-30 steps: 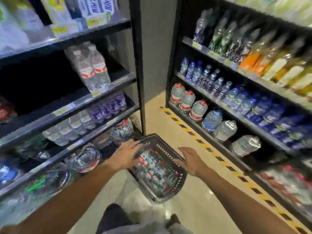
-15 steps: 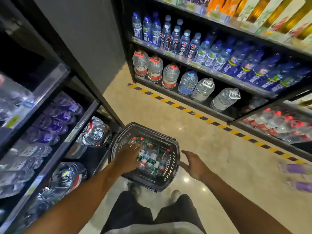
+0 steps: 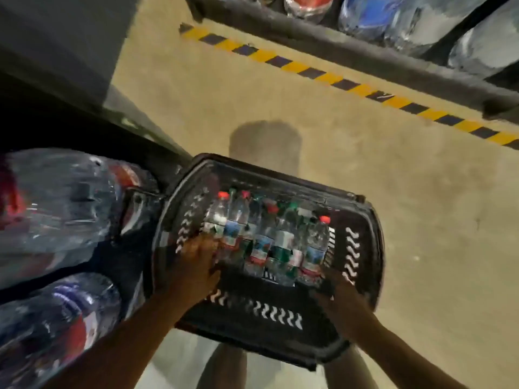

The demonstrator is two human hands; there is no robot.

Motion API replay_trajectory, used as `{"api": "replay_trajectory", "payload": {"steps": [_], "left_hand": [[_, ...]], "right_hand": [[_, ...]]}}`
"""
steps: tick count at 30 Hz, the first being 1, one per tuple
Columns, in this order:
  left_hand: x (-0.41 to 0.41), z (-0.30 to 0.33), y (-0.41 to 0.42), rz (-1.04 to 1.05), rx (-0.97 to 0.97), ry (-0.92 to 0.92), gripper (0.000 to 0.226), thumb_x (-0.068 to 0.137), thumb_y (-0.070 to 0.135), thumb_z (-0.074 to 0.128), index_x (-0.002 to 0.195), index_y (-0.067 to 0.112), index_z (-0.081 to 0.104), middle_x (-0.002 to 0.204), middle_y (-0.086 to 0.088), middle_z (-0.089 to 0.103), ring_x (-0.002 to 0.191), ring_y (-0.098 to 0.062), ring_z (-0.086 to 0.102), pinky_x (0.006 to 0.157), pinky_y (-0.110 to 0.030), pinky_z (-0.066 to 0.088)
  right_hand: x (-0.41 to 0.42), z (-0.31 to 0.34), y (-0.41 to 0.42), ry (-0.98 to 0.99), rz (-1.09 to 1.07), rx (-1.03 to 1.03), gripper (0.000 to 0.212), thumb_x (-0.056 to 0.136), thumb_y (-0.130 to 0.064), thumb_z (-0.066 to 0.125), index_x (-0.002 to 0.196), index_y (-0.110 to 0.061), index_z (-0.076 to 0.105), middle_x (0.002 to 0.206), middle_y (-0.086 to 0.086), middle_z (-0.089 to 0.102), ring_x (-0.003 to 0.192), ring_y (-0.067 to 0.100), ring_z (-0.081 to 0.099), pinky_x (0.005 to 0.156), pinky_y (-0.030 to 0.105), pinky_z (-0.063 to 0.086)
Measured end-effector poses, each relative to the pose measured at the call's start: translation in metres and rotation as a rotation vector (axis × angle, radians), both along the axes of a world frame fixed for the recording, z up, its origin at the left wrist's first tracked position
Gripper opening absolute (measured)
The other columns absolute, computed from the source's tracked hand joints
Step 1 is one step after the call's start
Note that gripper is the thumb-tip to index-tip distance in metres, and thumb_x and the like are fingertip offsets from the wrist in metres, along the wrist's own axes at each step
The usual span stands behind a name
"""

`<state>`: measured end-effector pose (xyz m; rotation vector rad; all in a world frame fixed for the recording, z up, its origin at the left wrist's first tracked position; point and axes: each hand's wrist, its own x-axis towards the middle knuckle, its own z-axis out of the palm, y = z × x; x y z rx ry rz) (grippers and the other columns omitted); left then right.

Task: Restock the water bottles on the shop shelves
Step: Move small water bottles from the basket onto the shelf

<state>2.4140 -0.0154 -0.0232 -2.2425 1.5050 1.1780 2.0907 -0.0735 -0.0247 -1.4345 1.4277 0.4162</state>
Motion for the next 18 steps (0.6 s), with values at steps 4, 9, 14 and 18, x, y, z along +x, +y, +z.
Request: {"api": "replay_trajectory", "payload": {"steps": [4,9,14,18], "left_hand": [[0.002,-0.091,0.004,0.180,0.021,-0.004,0.088,0.082,0.017,0.080,0.153,0.001,0.032,0.155,-0.020,0.039,0.144,-0.035,0.038,0.123,-0.043,0.026],[0.001,-0.158,0.008,0.427,0.024,0.041,0.092,0.084,0.014,0.080,0.156,0.004,0.023,0.155,-0.018,0.040,0.143,-0.034,0.040,0.117,-0.050,0.036],[0.005,-0.183,0.012,0.508,-0.009,0.005,0.078,0.092,0.019,0.071,0.156,0.015,0.026,0.151,-0.014,0.046,0.137,-0.033,0.047,0.110,-0.048,0.043],[0.007,-0.173,0.007,0.591,-0.004,0.028,0.063,0.088,0.019,0.077,0.142,0.011,0.047,0.135,-0.014,0.061,0.124,-0.033,0.058,0.100,-0.045,0.047]], "right_hand": [[0.005,-0.083,0.010,-0.013,-0.057,-0.051,0.056,0.096,-0.020,0.069,0.146,-0.006,0.049,0.147,0.016,0.053,0.135,0.032,0.052,0.116,0.045,0.039],[0.011,-0.134,0.022,-0.016,-0.171,-0.173,0.067,0.097,-0.023,0.068,0.155,-0.021,0.035,0.157,0.000,0.038,0.137,0.009,0.039,0.112,0.035,0.041],[0.015,-0.153,0.018,-0.033,-0.308,-0.168,0.079,0.096,-0.026,0.068,0.159,-0.029,0.022,0.162,-0.006,0.024,0.144,0.017,0.039,0.110,0.050,0.049],[0.015,-0.153,0.015,-0.001,-0.402,-0.183,0.077,0.093,-0.026,0.071,0.157,-0.024,0.029,0.158,-0.002,0.033,0.140,0.017,0.043,0.108,0.048,0.050]]}}
